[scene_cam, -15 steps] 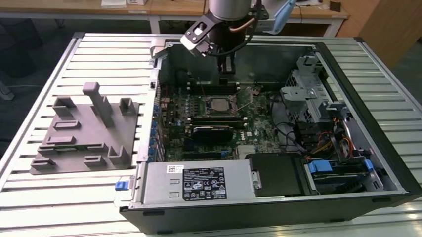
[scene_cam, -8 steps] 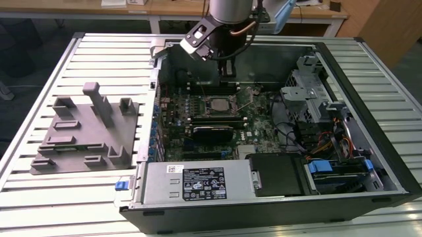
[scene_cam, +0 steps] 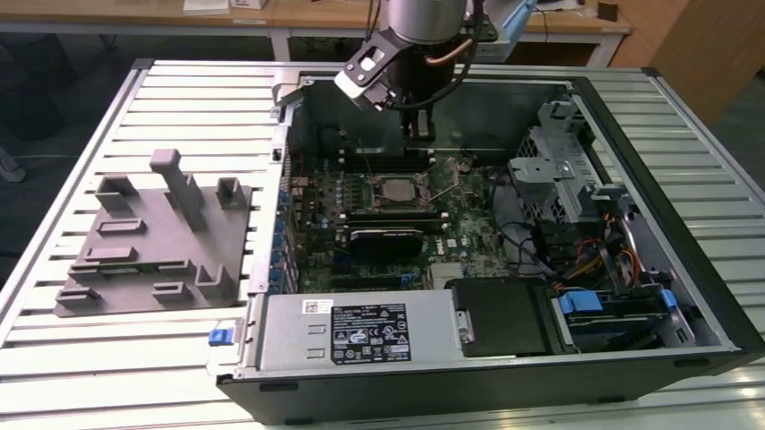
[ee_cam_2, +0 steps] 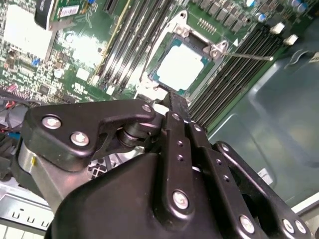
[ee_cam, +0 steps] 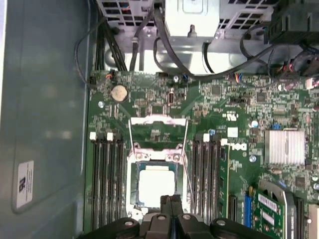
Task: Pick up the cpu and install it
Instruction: 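Close the cpu cover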
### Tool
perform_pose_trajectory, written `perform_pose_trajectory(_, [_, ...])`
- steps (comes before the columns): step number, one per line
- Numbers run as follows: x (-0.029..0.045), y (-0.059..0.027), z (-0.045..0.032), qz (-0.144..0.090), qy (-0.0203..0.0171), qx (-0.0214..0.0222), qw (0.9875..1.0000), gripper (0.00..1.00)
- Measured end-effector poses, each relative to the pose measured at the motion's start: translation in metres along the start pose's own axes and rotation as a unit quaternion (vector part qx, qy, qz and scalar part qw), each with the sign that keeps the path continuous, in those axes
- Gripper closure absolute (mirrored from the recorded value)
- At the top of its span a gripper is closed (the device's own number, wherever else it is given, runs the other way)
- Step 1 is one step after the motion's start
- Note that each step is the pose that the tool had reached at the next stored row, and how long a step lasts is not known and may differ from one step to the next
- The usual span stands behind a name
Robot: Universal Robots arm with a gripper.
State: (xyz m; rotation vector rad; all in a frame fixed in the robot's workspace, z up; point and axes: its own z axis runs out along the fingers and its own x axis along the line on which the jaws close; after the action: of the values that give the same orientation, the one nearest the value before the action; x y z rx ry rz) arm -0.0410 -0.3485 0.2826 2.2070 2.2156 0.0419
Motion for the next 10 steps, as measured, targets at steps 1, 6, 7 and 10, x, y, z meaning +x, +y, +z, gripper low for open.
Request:
perform_pose_trajectory(1, [-0.0001,0.0007,0.0000,0.000,0.0000,0.0000,1.0000,0.89])
perform_pose_trajectory(6, [-0.0001,0.0011,-0.0067,0.000,0.0042,0.0000,1.0000,0.89])
perform_pose_trajectory(7, [-0.0005,0.0016,-0.0069,0.000,0.0054,0.0000,1.0000,0.89])
perform_pose_trajectory(10, [-0.0018,0.0066,-0.0068,0.000,0.0059,0.0003,1.0000,0.89])
